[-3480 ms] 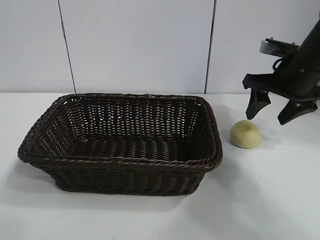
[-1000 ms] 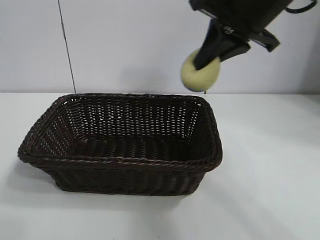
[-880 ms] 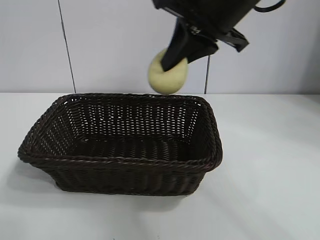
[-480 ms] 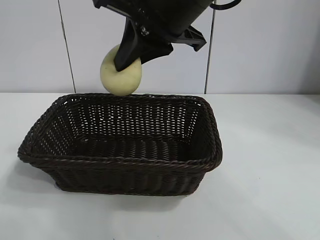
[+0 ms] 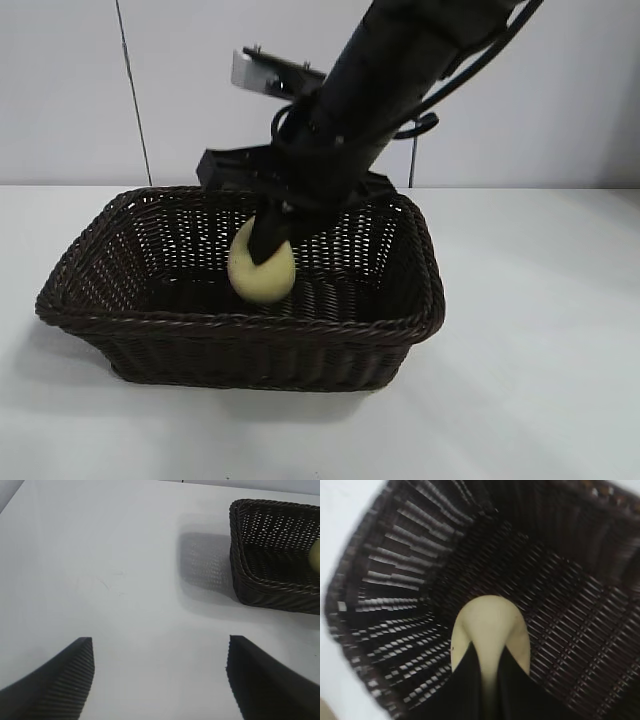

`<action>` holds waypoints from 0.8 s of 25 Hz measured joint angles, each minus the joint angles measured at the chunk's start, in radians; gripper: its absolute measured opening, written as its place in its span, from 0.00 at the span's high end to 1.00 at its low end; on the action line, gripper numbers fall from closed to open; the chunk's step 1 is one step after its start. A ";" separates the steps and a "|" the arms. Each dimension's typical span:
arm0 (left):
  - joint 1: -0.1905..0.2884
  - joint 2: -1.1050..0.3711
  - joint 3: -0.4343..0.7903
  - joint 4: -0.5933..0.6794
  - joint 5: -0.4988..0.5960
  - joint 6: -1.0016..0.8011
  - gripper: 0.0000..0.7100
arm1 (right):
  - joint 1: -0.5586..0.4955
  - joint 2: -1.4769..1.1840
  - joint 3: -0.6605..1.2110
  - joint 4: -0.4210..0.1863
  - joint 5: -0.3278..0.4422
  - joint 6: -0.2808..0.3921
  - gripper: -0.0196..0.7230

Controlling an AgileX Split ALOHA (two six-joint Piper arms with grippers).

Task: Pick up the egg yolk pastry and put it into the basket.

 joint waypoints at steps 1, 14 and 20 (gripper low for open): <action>0.000 0.000 0.000 0.000 0.000 0.000 0.24 | 0.000 -0.006 -0.001 0.000 0.002 0.012 0.51; 0.000 0.000 0.000 0.000 0.000 0.000 0.24 | -0.016 -0.089 -0.252 -0.347 0.378 0.312 0.25; 0.000 0.000 0.000 0.000 0.000 0.000 0.24 | -0.112 -0.090 -0.293 -0.436 0.491 0.352 0.25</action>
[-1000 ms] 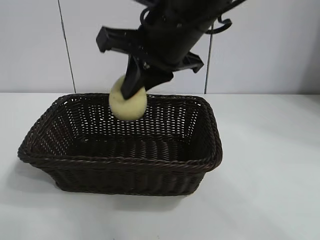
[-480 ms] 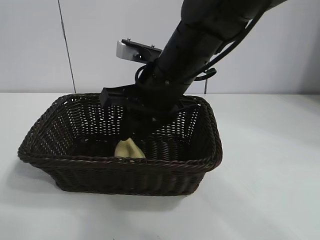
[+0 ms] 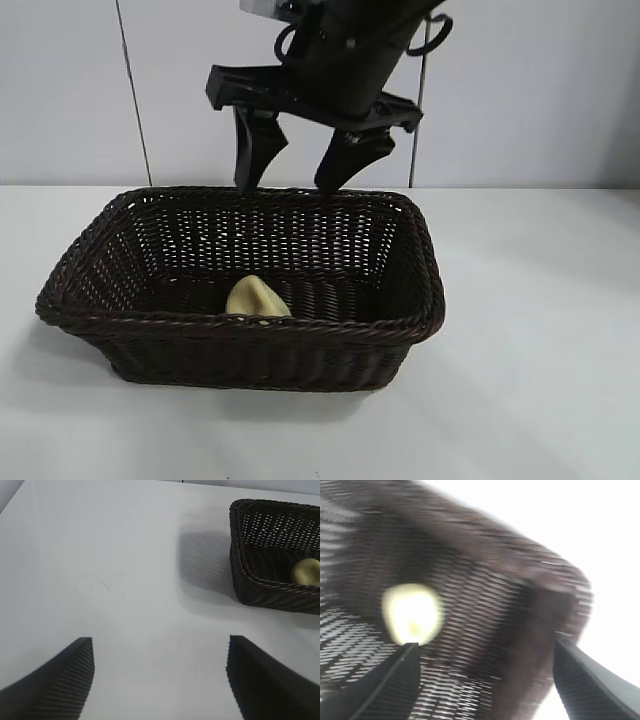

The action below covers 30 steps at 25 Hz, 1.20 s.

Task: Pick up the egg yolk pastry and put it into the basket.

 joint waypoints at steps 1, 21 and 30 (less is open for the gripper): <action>0.000 0.000 0.000 0.000 0.000 0.000 0.24 | -0.026 0.000 0.000 -0.004 0.008 0.000 0.25; 0.000 0.000 0.000 0.000 0.000 0.000 0.24 | -0.457 0.000 0.000 -0.020 0.149 -0.042 0.25; 0.000 0.000 0.000 0.000 0.000 0.000 0.24 | -0.437 -0.118 0.112 0.036 0.152 -0.049 0.25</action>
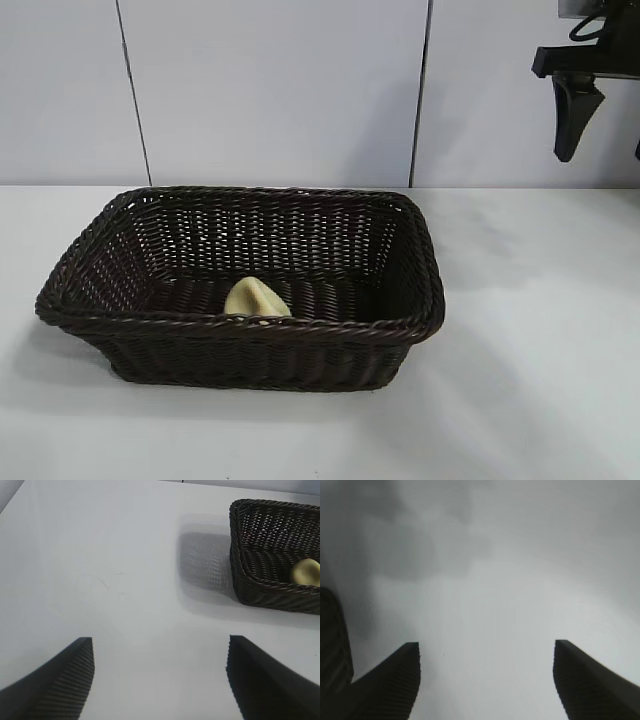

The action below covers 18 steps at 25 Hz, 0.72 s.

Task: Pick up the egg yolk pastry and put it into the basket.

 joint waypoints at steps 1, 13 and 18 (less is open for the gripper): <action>0.000 0.000 0.000 0.000 0.000 0.000 0.24 | 0.000 -0.030 0.039 0.000 0.000 -0.004 0.25; 0.000 0.000 0.000 0.000 -0.001 0.000 0.24 | 0.000 -0.605 0.575 0.001 0.004 -0.028 0.25; 0.000 0.000 0.000 0.000 -0.001 0.000 0.24 | 0.000 -0.880 0.750 0.001 -0.026 -0.056 0.25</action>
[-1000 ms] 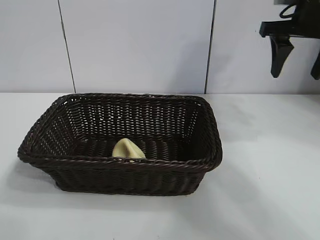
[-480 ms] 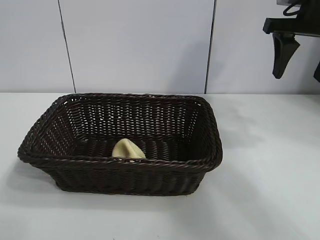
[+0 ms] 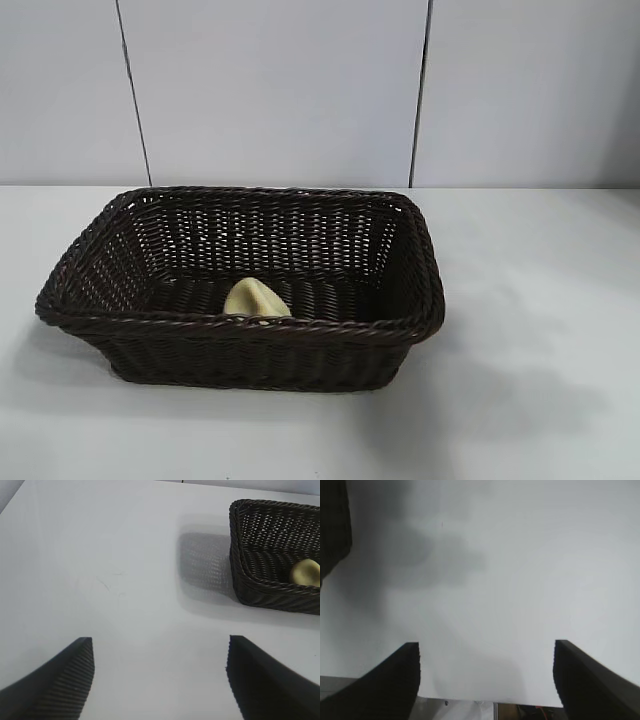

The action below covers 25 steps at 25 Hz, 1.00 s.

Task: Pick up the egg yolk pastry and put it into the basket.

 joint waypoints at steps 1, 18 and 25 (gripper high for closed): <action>0.000 0.000 0.000 0.000 0.000 0.000 0.24 | 0.000 -0.045 0.035 0.000 -0.013 -0.005 0.25; 0.000 0.000 0.000 0.000 0.000 0.000 0.24 | 0.000 -0.569 0.339 -0.001 -0.116 -0.024 0.25; 0.000 0.000 0.000 0.000 0.000 0.000 0.24 | 0.000 -0.578 0.340 -0.001 -0.120 -0.024 0.25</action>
